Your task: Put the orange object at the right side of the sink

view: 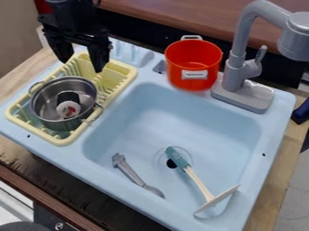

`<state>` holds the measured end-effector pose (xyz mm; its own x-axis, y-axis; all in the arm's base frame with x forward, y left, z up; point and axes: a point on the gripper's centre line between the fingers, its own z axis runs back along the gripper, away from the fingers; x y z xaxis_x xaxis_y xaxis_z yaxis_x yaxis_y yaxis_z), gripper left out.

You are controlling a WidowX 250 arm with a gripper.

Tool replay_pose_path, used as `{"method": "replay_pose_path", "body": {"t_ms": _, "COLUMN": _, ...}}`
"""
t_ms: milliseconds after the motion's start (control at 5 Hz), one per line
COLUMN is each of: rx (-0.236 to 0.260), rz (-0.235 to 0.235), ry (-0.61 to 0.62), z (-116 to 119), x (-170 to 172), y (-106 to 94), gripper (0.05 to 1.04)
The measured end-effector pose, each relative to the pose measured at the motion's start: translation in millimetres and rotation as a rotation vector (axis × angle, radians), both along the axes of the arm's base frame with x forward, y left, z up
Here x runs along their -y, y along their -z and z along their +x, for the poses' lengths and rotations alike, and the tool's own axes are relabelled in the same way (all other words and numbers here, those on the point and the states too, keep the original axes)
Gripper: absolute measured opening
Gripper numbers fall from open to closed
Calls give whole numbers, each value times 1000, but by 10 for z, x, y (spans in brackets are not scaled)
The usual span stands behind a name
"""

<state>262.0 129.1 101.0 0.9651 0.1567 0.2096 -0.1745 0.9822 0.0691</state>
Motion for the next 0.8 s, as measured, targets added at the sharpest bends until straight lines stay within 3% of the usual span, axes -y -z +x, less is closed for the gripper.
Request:
{"method": "replay_pose_path", "body": {"t_ms": 200, "rx": -25, "rz": -15, "ry": -12, "z": -19, "x": 40, "y": 88, "gripper": 999}}
{"method": "replay_pose_path", "body": {"t_ms": 400, "rx": 29, "rz": -1, "ry": -188, "z": 159, "x": 202, "y": 158, "gripper": 999}}
{"method": "replay_pose_path", "body": {"t_ms": 600, "rx": 46, "rz": 5, "ry": -261, "z": 338, "x": 420, "y": 218, "gripper": 999}}
{"method": "replay_pose_path", "body": {"t_ms": 800, "rx": 81, "rz": -15, "ry": -385, "z": 583, "x": 460, "y": 240, "gripper": 999}}
